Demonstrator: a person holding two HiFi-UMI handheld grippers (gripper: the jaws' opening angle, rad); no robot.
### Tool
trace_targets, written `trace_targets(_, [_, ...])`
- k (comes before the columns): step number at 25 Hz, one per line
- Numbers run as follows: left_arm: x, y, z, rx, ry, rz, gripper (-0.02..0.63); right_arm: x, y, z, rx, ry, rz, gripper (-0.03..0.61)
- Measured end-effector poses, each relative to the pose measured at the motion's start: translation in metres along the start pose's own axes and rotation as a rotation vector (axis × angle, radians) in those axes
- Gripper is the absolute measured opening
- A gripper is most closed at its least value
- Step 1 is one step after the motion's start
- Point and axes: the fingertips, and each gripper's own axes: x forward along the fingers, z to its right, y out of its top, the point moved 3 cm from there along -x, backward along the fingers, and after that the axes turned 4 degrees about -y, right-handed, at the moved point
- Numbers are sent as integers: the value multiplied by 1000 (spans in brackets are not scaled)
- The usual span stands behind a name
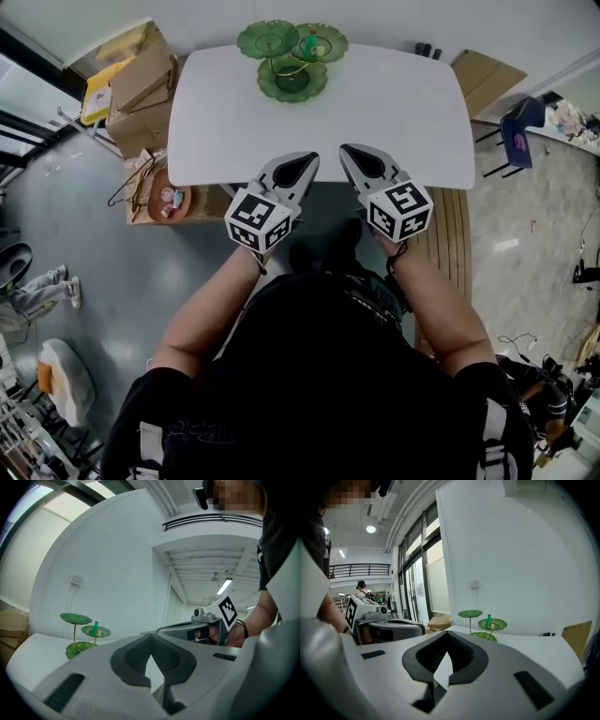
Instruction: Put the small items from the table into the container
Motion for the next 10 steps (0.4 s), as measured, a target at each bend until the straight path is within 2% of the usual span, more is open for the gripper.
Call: trace_targets(10, [0,3,-6,18,-3,-12,8,8,-2,-2,2,1,5,15])
